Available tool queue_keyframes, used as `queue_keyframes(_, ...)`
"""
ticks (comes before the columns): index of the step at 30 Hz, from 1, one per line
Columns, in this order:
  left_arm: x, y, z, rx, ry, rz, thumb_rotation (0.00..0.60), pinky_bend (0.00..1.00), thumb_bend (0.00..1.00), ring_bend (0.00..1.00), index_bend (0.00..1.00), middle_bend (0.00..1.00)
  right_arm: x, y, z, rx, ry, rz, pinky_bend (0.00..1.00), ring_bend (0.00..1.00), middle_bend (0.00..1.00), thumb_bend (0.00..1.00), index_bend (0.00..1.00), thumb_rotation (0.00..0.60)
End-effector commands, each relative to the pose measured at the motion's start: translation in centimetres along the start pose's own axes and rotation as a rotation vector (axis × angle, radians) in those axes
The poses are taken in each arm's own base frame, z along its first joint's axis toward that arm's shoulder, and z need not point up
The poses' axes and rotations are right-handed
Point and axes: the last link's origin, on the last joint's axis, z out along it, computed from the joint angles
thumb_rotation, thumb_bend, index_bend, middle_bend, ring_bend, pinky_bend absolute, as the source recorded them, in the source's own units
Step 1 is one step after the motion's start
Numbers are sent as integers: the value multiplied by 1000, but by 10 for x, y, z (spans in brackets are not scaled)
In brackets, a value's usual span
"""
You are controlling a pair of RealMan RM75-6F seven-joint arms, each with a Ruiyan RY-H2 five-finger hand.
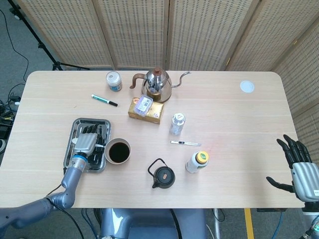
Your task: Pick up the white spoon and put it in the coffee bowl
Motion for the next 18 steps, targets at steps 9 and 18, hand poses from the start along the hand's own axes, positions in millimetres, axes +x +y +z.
queue_keyframes(9, 3, -5, -2, 6, 18, -1, 600, 0, 412, 0, 637, 0, 1, 0, 0, 2, 1, 5, 0, 0, 0, 0, 43, 600)
queue_keyframes(18, 15, -10, -11, -8, 48, -43, 600, 0, 431, 0, 651, 0, 0, 0, 0, 3, -2, 8, 0, 0, 0, 0, 43, 600)
